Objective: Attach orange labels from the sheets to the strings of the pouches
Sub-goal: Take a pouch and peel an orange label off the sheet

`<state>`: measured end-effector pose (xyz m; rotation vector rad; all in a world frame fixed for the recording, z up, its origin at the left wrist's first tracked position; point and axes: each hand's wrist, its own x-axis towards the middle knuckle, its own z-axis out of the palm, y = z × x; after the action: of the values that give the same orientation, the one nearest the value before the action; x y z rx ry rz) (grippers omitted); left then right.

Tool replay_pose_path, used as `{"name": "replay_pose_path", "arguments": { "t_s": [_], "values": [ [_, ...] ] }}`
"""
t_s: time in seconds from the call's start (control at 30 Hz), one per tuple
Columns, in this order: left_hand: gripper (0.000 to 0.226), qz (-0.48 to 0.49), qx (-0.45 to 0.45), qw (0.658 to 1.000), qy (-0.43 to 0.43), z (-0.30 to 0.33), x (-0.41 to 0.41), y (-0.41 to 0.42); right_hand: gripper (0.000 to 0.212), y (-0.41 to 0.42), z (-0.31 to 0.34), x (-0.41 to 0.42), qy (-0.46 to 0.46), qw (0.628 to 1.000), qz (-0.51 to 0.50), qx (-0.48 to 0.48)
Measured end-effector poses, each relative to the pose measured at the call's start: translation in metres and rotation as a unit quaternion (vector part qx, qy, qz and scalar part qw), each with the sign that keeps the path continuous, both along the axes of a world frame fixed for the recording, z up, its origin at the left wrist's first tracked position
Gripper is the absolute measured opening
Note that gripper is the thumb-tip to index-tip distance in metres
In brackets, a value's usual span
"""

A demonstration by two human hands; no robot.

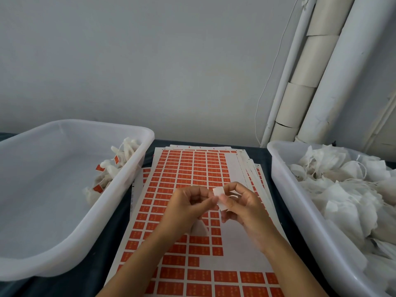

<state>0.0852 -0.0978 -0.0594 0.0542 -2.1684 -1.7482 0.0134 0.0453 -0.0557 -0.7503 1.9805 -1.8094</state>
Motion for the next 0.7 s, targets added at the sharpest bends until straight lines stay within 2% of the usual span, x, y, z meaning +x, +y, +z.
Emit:
{"name": "replay_pose_path", "arguments": {
  "t_s": [0.1, 0.17, 0.23, 0.33, 0.43, 0.6, 0.7],
  "values": [
    [0.008, 0.02, 0.022, 0.999, -0.03, 0.002, 0.001, 0.0, 0.045, 0.001, 0.0, -0.001, -0.064, 0.996, 0.047, -0.038],
    [0.008, 0.033, 0.031, 0.996, -0.072, 0.002, 0.001, -0.003, 0.046, 0.003, 0.001, -0.002, -0.047, 0.995, 0.055, -0.066],
    [0.011, 0.034, 0.046, 0.992, -0.113, 0.004, 0.001, -0.006, 0.034, 0.006, 0.002, -0.003, 0.086, 0.996, 0.007, -0.029],
    [0.015, 0.02, 0.076, 0.987, -0.137, 0.007, 0.003, -0.01, 0.016, 0.006, 0.003, -0.003, 0.247, 0.969, -0.013, 0.013],
    [0.02, 0.019, 0.072, 0.987, -0.14, 0.009, 0.003, -0.01, 0.025, 0.006, 0.001, -0.003, 0.35, 0.934, -0.021, 0.065],
    [0.022, 0.001, 0.06, 0.988, -0.14, 0.009, 0.003, -0.007, 0.01, 0.006, 0.001, -0.003, 0.366, 0.927, -0.046, 0.075],
    [0.025, -0.018, 0.056, 0.99, -0.13, 0.009, 0.004, -0.007, 0.007, 0.005, 0.0, -0.002, 0.341, 0.938, -0.038, 0.051]
  ]
}}
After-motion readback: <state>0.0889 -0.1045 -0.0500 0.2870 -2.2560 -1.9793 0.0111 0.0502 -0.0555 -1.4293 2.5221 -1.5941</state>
